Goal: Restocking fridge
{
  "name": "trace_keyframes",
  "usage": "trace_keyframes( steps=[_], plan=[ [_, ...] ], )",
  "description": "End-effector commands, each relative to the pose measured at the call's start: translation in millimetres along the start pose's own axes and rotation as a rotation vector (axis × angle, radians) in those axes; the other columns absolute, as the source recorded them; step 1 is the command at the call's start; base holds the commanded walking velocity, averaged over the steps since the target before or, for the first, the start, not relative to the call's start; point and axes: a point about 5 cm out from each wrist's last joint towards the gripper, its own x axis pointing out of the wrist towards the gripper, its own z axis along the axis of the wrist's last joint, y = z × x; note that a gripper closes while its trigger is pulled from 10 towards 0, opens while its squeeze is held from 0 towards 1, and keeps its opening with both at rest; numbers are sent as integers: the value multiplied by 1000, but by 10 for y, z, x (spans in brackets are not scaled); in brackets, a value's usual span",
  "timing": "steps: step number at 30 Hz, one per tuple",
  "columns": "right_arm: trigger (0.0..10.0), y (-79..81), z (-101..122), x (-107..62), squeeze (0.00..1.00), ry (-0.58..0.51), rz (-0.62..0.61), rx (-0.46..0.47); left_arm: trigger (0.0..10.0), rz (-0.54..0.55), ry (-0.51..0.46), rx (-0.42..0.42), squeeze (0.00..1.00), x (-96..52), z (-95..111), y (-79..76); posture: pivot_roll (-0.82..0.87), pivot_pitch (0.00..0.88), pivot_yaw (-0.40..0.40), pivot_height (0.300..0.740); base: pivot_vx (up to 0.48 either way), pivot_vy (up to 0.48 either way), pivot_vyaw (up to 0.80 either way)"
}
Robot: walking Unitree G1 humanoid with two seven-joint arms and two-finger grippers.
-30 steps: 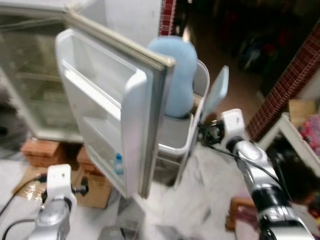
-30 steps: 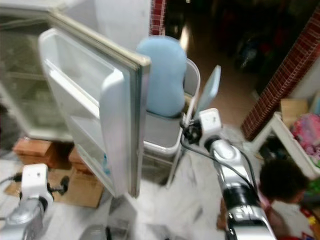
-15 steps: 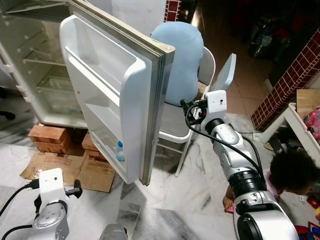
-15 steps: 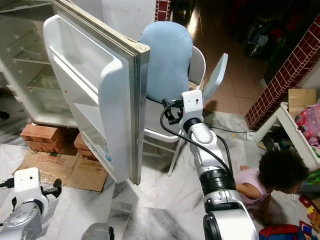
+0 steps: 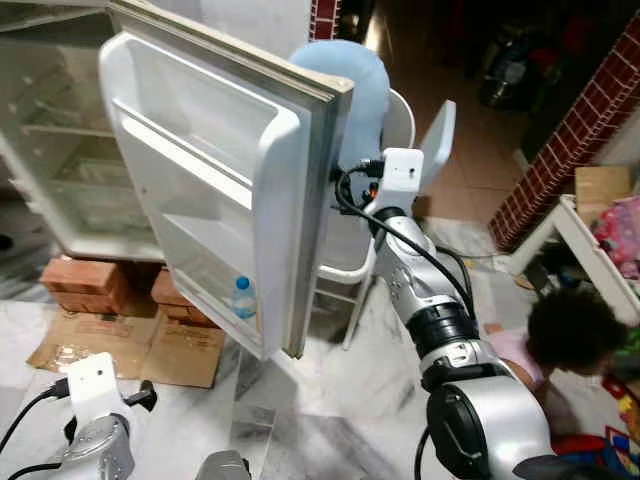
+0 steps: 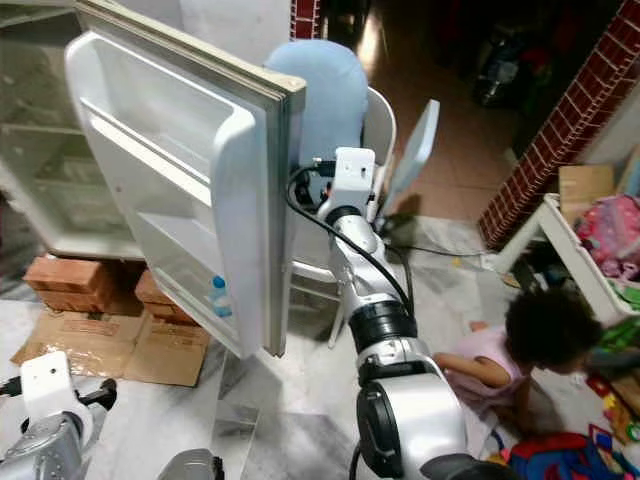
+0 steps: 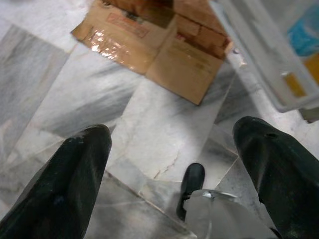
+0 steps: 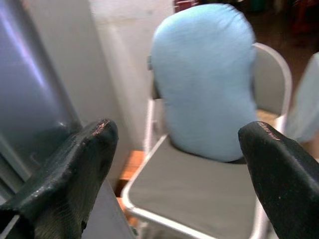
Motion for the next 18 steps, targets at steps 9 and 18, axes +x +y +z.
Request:
trace_keyframes(
  steps=[9, 18],
  plan=[
    [10000, 614, 231, -623, 0, 49, 956, 161, 10000, -6, 15, -19, 0, 13, 3, -38, 140, 0, -84, 740, 0, 0, 0],
    [10000, -735, -482, -787, 0, 466, 499, -306, 10000, 11, 34, -85, 0, 21, -27, 5, 129, 0, -73, 740, 0, 0, 0]
  ],
)
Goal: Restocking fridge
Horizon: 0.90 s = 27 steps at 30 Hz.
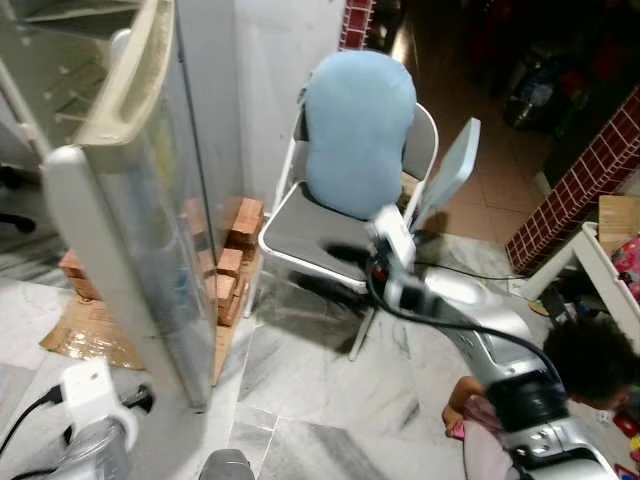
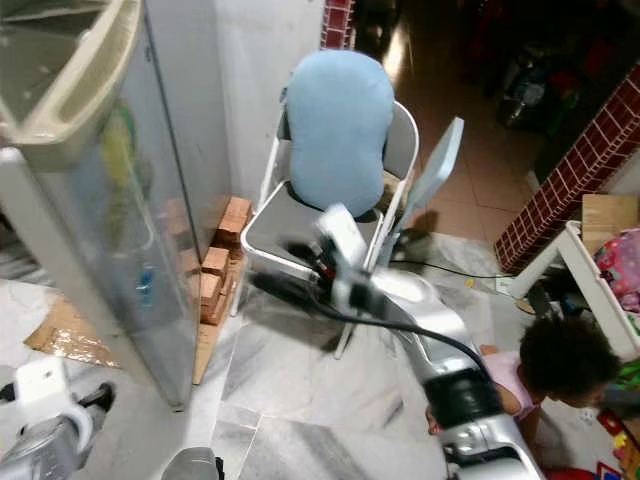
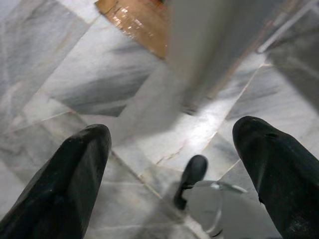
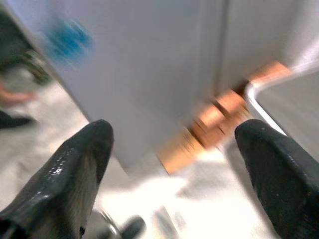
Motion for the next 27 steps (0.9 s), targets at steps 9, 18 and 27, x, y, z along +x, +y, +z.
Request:
trace_keyframes(
  steps=[9, 18, 27],
  plan=[
    [10000, -359, 76, -82, 0, -152, -495, 1, 10000, 37, -208, 167, 0, -10, 182, 152, 139, 0, -85, 740, 0, 0, 0],
    [10000, -237, 78, -315, 0, -355, -706, 46, 10000, -151, -563, 362, 0, -195, 685, -295, 93, 0, -81, 740, 0, 358, 0],
    [10000, -88, -40, -367, 0, -376, -739, 86, 10000, -279, -695, 421, 0, -359, 724, -529, 75, 0, -72, 740, 0, 480, 0]
  ],
)
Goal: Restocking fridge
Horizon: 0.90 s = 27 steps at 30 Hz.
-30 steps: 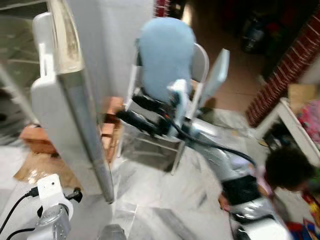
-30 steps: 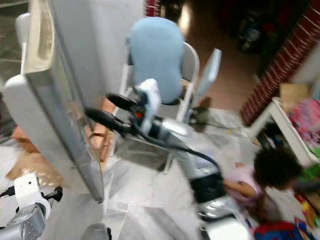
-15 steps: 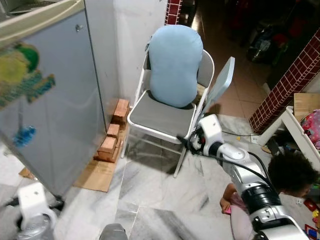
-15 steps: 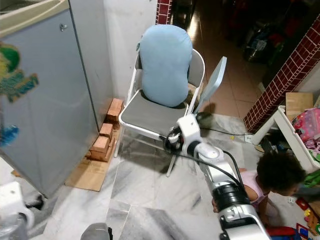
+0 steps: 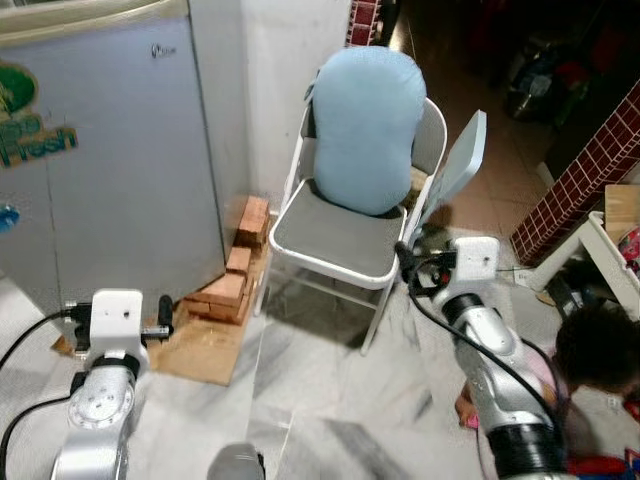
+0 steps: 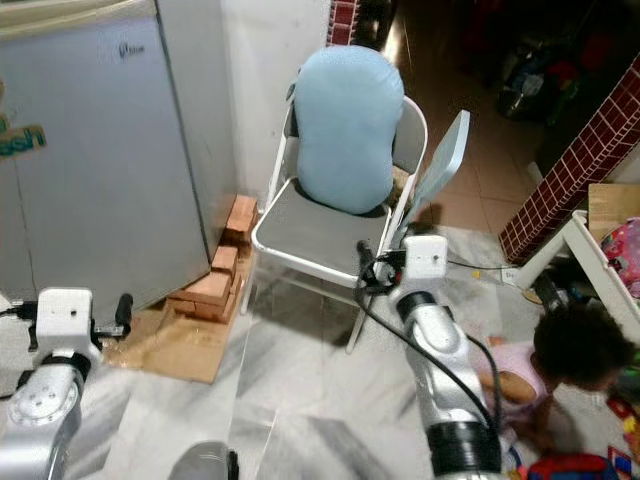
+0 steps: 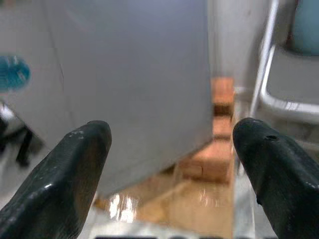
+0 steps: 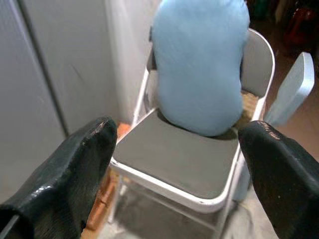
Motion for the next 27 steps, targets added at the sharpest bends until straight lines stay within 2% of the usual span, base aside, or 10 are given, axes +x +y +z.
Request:
trace_keyframes(
  steps=[1, 6, 9, 13, 15, 21, 27],
  plan=[
    [10000, -64, 1, -37, 0, -3, -28, 2, 10000, -46, -31, 8, 0, -5, 45, -119, 72, 0, -72, 740, 0, 480, 0],
    [10000, -16, 45, 0, 0, -13, -29, 4, 10000, -63, -56, 8, 0, 30, 85, -194, 73, 0, -73, 740, 0, 480, 0],
    [10000, -32, 65, 35, 0, -13, -29, -3, 10000, -80, -98, 5, 0, 48, 187, -260, 80, 0, -76, 740, 0, 480, 0],
    [10000, -38, 60, 46, 0, -7, -30, -4, 10000, -93, -105, -7, 0, 47, 201, -287, 81, 0, -76, 740, 0, 480, 0],
    [10000, -48, 56, 59, 0, 0, -38, -5, 10000, -147, -132, -41, 0, 22, 248, -386, 81, 0, -78, 740, 0, 480, 0],
    [10000, -57, 49, 68, 0, 9, -45, -12, 10000, -175, -156, -44, 0, 12, 296, -450, 81, 0, -78, 740, 0, 480, 0],
    [10000, -61, 54, 96, 0, 11, -44, -15, 10000, -204, -173, -50, 0, 15, 337, -510, 79, 0, -81, 740, 0, 480, -416]
  ],
)
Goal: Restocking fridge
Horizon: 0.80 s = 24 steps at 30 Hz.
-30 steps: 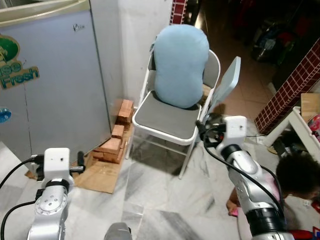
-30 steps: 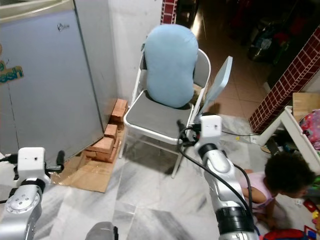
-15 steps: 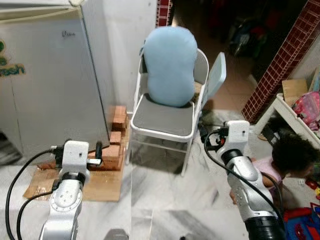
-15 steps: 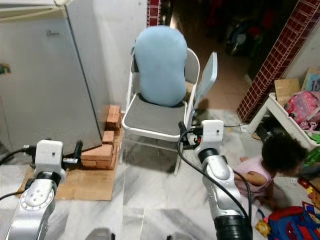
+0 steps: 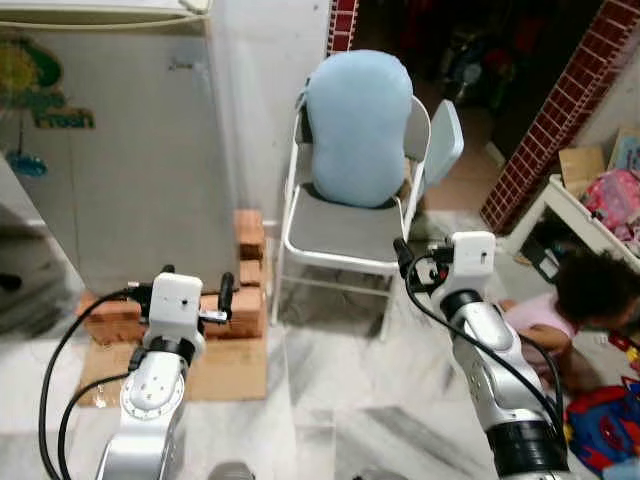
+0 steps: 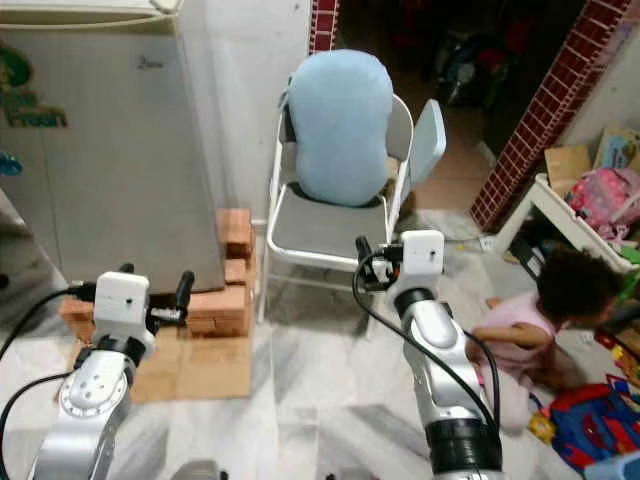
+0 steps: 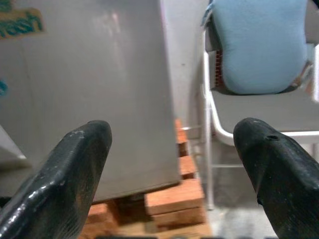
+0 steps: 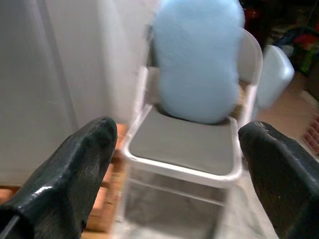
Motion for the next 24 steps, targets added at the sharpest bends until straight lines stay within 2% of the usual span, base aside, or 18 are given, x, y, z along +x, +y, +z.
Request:
trace_keyframes(
  steps=[1, 24],
  plan=[
    [10000, -131, 35, -8, 0, -5, -39, -19, 10000, -30, -32, -9, 0, 28, 75, -77, 79, 0, -81, 740, 0, 480, -413],
    [10000, -116, 25, 19, 0, 3, -43, -25, 10000, -129, -50, -10, 0, 29, 131, -203, 72, 0, -74, 740, 0, 480, -767]
  ],
)
